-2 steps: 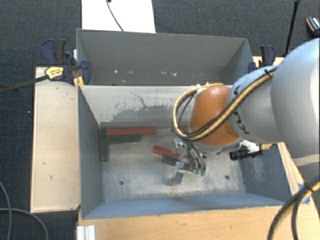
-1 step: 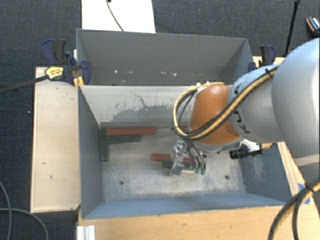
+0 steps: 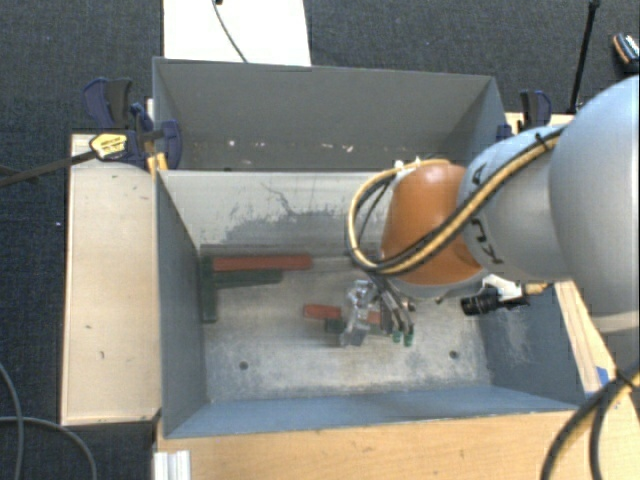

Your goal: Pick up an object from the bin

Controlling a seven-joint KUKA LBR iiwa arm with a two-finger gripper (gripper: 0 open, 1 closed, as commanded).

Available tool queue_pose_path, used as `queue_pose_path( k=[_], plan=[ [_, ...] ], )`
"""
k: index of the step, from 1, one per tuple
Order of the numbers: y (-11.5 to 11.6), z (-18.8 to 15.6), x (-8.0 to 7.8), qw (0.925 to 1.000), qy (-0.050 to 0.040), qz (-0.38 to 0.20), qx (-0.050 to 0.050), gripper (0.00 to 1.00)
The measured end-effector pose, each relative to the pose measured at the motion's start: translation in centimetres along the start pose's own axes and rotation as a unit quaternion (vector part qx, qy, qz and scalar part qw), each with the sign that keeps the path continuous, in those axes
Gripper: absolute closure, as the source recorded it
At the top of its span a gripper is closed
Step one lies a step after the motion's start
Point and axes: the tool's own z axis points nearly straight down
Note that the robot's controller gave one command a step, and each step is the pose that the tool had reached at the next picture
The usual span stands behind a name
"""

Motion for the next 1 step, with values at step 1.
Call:
queue_pose_path(
  k=[1],
  plan=[
    [0.07,-11.10,-0.29,1.0000,-0.0013,-0.002,0.000,1.00]
  ],
)
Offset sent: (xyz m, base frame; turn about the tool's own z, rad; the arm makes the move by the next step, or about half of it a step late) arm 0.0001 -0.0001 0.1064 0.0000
